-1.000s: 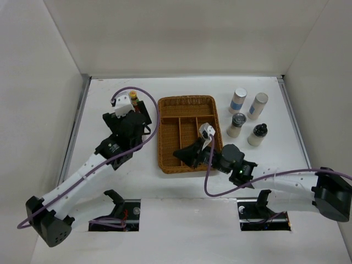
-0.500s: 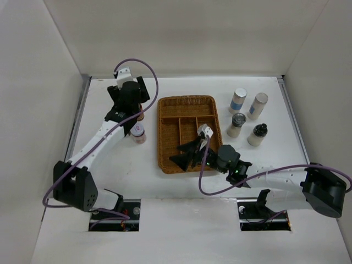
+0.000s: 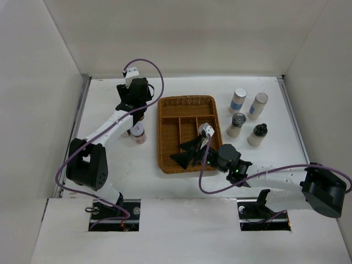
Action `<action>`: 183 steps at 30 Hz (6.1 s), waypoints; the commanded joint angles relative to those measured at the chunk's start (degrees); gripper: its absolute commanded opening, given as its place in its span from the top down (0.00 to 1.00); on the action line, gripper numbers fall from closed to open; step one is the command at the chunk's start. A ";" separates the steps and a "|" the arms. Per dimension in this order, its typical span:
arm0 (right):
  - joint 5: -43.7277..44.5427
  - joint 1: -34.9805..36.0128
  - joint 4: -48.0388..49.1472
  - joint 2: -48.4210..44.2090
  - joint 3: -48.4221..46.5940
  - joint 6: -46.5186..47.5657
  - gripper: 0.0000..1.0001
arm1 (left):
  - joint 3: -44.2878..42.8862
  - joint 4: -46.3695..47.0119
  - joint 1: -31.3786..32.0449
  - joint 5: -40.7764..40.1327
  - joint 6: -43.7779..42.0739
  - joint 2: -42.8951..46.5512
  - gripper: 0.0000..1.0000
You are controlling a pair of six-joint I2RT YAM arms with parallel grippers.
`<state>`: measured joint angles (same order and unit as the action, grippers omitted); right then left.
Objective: Organize the condiment bottles
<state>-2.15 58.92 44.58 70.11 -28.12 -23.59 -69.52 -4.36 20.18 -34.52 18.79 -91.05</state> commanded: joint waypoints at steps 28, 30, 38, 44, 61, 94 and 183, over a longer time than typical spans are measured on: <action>0.92 -1.92 4.03 1.26 0.26 -0.31 0.26 | -5.72 14.99 2.88 -6.26 -8.41 5.35 0.84; 1.10 -2.01 4.11 0.30 0.69 -0.40 0.26 | -5.89 15.08 4.28 -5.73 -8.41 5.96 0.84; 6.09 -5.17 6.13 -6.46 4.64 -0.93 0.32 | -11.95 15.52 12.46 -4.15 -7.98 1.93 0.84; 17.61 -9.47 8.78 -14.46 10.36 -2.77 0.54 | -14.77 16.84 15.45 -3.80 -7.27 -2.99 0.84; 16.74 -15.19 6.05 -14.82 10.89 -7.69 0.43 | -4.51 26.58 15.98 -3.09 -3.32 -10.12 0.76; 30.01 -33.55 -51.42 -12.99 -20.12 -0.23 0.24 | 42.69 46.27 30.65 6.48 11.52 30.93 0.69; 29.76 -43.93 -54.24 25.16 -52.56 7.51 0.00 | 60.55 69.49 35.05 1.04 11.10 26.62 0.27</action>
<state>29.08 15.51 -8.67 93.14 -78.28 -17.85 -8.73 61.56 55.51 -33.87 29.02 -64.62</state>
